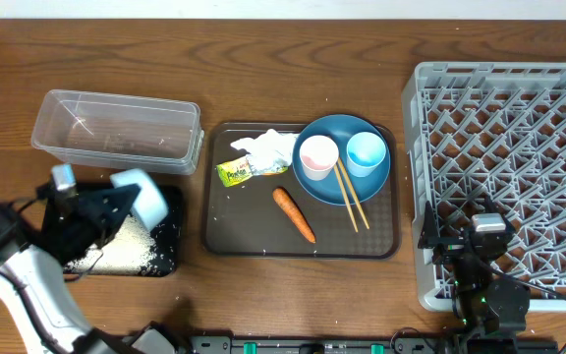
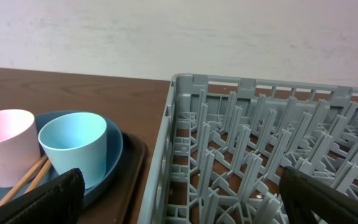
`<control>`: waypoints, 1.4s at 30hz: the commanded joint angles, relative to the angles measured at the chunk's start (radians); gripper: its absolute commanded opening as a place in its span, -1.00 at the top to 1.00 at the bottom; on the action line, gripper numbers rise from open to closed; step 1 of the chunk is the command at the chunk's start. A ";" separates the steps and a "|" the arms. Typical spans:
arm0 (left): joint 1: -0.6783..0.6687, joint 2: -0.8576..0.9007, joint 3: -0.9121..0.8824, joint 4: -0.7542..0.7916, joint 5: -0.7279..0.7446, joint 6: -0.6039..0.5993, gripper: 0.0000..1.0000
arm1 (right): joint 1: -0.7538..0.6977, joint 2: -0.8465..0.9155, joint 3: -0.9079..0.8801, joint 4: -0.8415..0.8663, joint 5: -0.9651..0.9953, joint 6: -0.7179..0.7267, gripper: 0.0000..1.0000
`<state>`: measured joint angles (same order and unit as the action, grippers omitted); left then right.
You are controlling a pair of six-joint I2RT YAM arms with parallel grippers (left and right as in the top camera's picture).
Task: Sort waste into correct bins and load items into the dishwasher rack
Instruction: 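Carry the emptied bowl back and set it on the dark tray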
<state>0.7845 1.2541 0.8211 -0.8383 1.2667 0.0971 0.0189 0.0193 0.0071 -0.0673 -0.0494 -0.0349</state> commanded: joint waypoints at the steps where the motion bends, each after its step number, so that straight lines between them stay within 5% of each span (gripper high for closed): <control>1: -0.108 -0.037 0.043 0.019 -0.109 -0.081 0.88 | 0.000 0.000 -0.002 -0.004 0.000 -0.003 -0.99; 21: -0.986 -0.071 0.038 0.044 -0.874 -0.289 0.87 | 0.000 0.000 -0.002 -0.004 0.000 -0.004 -0.99; 42: -1.427 0.212 0.001 0.256 -1.255 -0.486 0.88 | 0.000 0.000 -0.002 -0.004 0.000 -0.004 -0.98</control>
<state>-0.6144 1.4246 0.8394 -0.5938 0.0864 -0.3511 0.0189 0.0193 0.0071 -0.0673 -0.0494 -0.0345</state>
